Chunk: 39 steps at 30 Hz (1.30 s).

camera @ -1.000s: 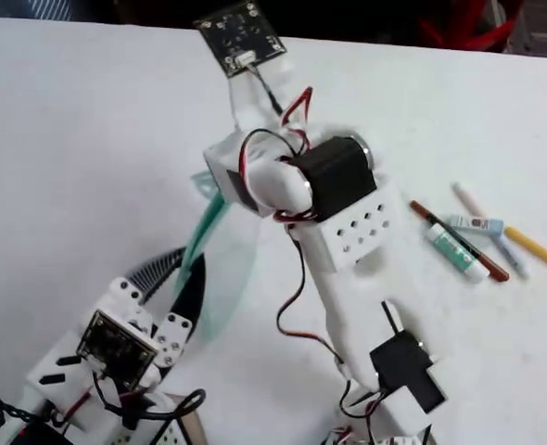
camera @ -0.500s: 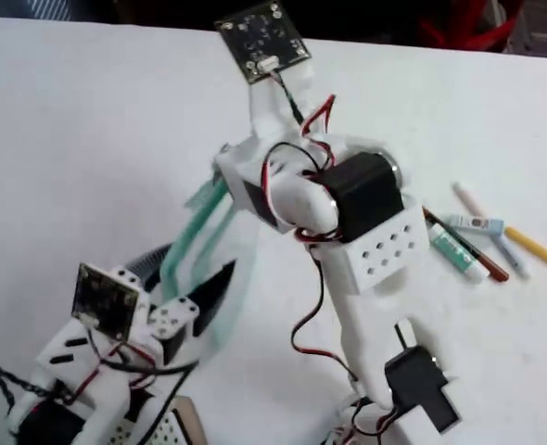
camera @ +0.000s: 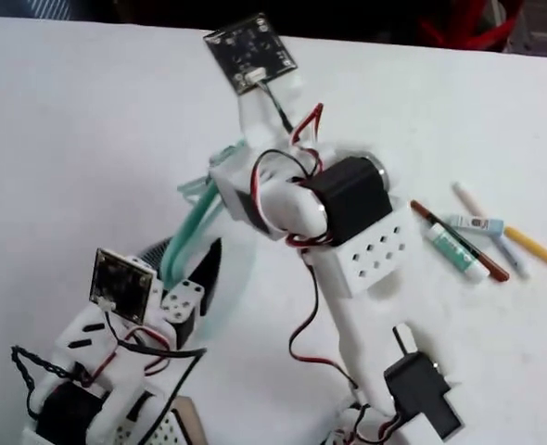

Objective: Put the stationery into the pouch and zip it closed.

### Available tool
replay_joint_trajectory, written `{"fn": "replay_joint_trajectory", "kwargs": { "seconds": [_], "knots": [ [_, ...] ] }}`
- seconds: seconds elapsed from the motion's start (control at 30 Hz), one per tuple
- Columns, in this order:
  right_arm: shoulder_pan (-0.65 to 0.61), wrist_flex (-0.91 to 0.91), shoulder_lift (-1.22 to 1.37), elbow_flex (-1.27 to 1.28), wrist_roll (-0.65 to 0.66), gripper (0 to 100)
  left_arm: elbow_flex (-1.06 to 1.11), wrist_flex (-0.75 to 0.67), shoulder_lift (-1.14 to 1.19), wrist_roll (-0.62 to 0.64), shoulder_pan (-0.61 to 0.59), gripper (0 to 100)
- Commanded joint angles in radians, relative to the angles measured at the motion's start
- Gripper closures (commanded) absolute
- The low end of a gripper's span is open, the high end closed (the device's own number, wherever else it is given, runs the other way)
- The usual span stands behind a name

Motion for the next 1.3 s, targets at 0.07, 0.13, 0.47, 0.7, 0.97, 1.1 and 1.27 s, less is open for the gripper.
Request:
{"fn": "replay_joint_trajectory", "kwargs": {
  "seconds": [0.07,0.13,0.47,0.7,0.97,1.1,1.27],
  "knots": [
    [-0.093,-0.018,-0.007,0.002,0.000,89.9,-0.005,-0.026,0.012,0.006,-0.004,90],
    [-0.096,-0.041,-0.008,-0.002,0.000,94.7,-0.002,-0.035,0.012,0.006,-0.004,90],
    [-0.073,-0.030,-0.007,0.005,0.003,97.9,0.066,-0.098,0.012,0.006,-0.012,93],
    [0.001,-0.056,-0.019,-0.040,0.064,94.9,0.080,-0.115,0.012,-0.071,-0.007,98],
    [-0.018,-0.125,-0.007,-0.063,0.066,85.5,0.081,-0.115,0.012,-0.072,-0.012,98],
    [-0.050,-0.124,0.012,-0.071,0.066,86.8,0.081,-0.115,0.012,-0.075,-0.007,98],
    [-0.096,-0.127,0.036,-0.071,0.066,86.8,0.081,-0.115,0.012,-0.075,-0.010,98]
  ]
}}
